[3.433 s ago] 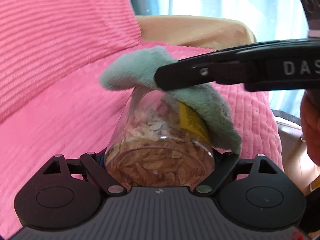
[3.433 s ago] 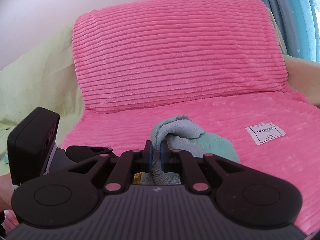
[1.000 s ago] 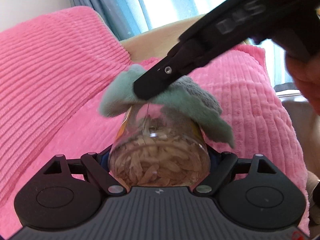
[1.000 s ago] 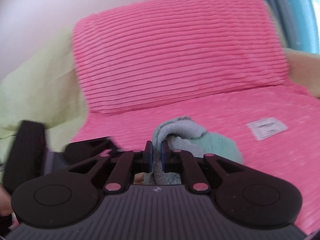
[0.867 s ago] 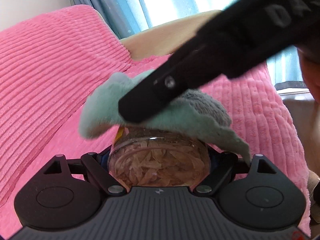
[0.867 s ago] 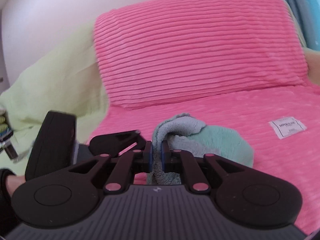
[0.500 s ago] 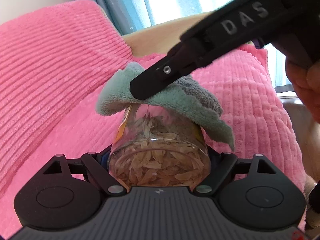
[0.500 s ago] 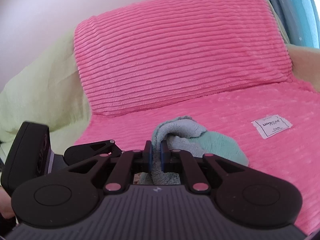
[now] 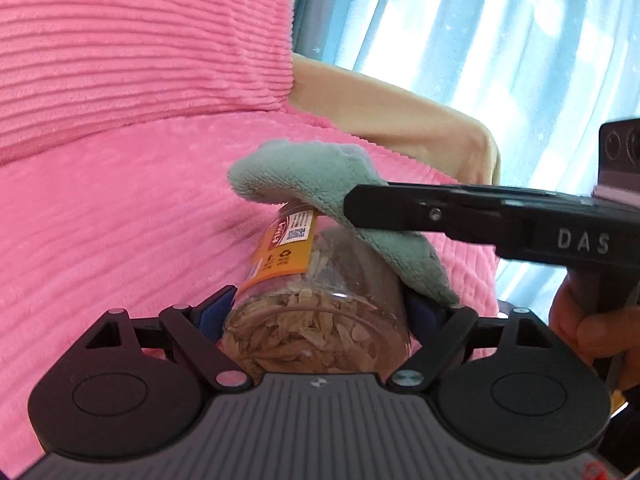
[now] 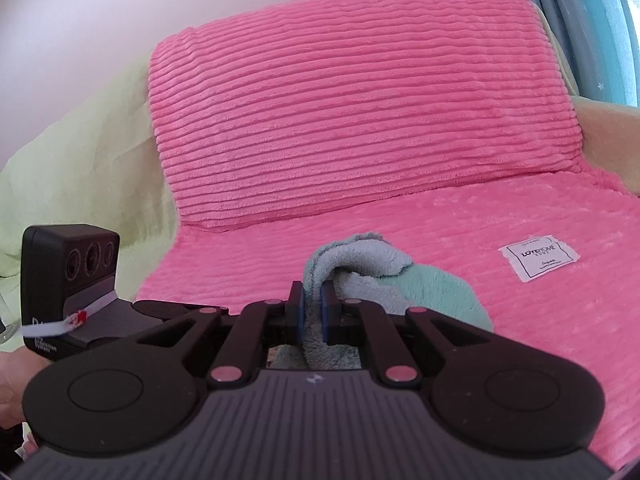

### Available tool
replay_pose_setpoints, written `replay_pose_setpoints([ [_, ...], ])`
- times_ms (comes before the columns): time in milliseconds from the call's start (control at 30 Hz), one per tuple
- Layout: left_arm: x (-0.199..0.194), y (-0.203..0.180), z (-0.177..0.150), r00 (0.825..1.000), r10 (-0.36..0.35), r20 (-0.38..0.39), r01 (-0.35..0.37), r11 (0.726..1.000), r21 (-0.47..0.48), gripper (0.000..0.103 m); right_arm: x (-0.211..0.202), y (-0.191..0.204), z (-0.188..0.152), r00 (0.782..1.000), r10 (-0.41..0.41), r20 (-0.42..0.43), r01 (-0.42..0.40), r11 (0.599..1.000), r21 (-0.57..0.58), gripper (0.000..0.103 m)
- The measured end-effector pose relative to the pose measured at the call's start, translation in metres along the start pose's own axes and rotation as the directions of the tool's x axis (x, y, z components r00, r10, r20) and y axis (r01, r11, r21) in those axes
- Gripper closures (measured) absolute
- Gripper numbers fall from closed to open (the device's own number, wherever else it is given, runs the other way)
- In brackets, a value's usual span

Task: Clean container
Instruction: 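Rotate the jar in the left gripper while the right gripper wipes its side with the cloth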

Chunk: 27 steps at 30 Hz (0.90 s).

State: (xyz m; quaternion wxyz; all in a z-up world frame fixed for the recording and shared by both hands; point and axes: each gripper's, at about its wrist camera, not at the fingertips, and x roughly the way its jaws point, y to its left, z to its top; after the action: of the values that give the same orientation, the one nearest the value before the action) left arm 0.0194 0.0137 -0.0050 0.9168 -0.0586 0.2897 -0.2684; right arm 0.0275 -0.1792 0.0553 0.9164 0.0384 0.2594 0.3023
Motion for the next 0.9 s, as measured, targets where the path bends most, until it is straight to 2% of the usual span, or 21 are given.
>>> replay_pose_setpoints([
  [67,0.001,-0.006,0.001,1.0,0.018,0.009,-0.018,0.998,0.052,0.017,-0.001,-0.002,0.001,1.0,-0.007,0.005,0.007,1.0,0.007,0.098],
  [100,0.003,-0.013,0.001,0.999,0.04,0.014,-0.042,0.992,0.117,0.017,-0.002,-0.004,0.001,1.0,-0.018,0.009,0.018,1.0,0.01,0.098],
  [167,0.009,-0.03,0.001,0.994,0.1,0.034,-0.105,0.954,0.282,0.017,-0.002,-0.008,0.002,0.999,-0.046,0.017,0.046,0.999,0.016,0.098],
  [233,0.013,-0.047,-0.005,0.987,0.147,0.063,-0.16,0.893,0.421,0.017,-0.003,-0.012,0.002,0.997,-0.074,0.022,0.074,0.997,0.027,0.097],
  [267,0.013,-0.053,-0.008,0.984,0.158,0.077,-0.176,0.869,0.462,0.017,-0.003,-0.013,0.002,0.997,-0.08,0.021,0.079,0.996,0.033,0.097],
  [300,0.013,-0.055,-0.01,0.984,0.16,0.082,-0.18,0.862,0.475,0.017,-0.003,-0.013,0.003,0.997,-0.078,0.019,0.077,0.996,0.035,0.097],
  [367,0.012,-0.055,-0.011,0.984,0.157,0.083,-0.177,0.863,0.473,0.017,-0.004,-0.011,0.003,0.998,-0.057,0.012,0.056,0.998,0.033,0.096],
  [533,0.011,-0.053,-0.012,0.987,0.145,0.075,-0.163,0.878,0.45,0.017,-0.006,0.007,-0.001,0.992,0.12,-0.023,-0.12,0.993,-0.001,0.096],
  [600,0.011,-0.054,-0.012,0.986,0.147,0.072,-0.164,0.878,0.45,0.017,-0.006,0.014,-0.002,0.989,0.143,-0.037,-0.144,0.989,-0.035,0.096],
  [700,0.009,-0.055,-0.013,0.986,0.149,0.069,-0.165,0.88,0.445,0.017,-0.005,0.01,-0.001,0.993,0.113,-0.031,-0.114,0.993,-0.039,0.098],
  [800,0.008,-0.056,-0.014,0.986,0.152,0.067,-0.166,0.881,0.444,0.018,-0.005,-0.004,0.001,1.0,-0.007,0.002,0.007,1.0,-0.007,0.098],
  [900,0.007,-0.054,-0.012,0.987,0.149,0.056,-0.159,0.893,0.42,0.018,-0.005,-0.013,0.001,1.0,-0.021,0.013,0.021,0.999,0.036,0.098],
])
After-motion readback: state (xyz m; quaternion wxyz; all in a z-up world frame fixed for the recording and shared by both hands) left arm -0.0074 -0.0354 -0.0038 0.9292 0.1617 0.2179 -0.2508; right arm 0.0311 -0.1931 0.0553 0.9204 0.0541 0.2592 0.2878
